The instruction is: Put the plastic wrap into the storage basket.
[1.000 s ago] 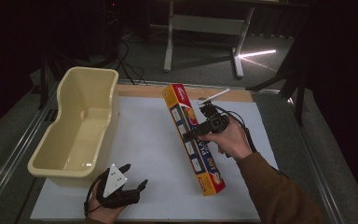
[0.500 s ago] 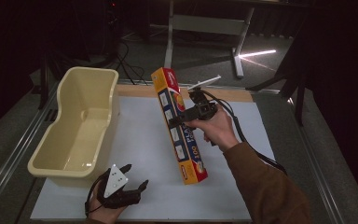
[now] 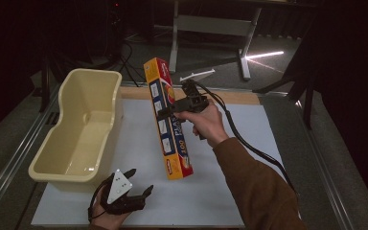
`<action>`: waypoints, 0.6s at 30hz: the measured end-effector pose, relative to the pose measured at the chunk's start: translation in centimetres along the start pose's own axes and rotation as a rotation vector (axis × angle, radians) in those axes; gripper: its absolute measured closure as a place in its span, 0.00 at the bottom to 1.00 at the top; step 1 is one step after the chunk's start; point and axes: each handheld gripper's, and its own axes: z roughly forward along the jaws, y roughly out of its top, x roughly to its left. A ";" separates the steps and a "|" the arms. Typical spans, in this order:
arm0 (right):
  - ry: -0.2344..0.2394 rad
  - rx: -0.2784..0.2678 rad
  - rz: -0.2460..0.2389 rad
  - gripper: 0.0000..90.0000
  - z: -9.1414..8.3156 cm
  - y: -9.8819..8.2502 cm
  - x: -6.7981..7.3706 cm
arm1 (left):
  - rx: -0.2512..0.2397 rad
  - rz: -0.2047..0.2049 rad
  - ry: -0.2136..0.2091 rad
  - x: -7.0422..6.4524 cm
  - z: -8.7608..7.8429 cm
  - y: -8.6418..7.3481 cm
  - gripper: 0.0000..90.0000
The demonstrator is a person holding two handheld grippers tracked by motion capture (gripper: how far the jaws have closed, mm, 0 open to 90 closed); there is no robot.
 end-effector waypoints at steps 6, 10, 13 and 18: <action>0.010 -0.015 0.015 0.46 0.9 1.3 0.9 | -0.003 0.007 -0.012 -0.2 0.0 0.1 0.26; 0.023 -0.031 0.009 0.46 1.4 2.0 2.2 | -0.004 0.009 -0.020 -0.4 0.1 0.1 0.26; 0.067 -0.047 0.029 0.46 1.8 2.4 2.8 | -0.004 0.010 -0.024 -0.5 0.1 0.1 0.26; 0.156 -0.092 0.094 0.46 3.2 3.8 3.9 | -0.005 0.011 -0.028 -0.5 0.0 0.0 0.26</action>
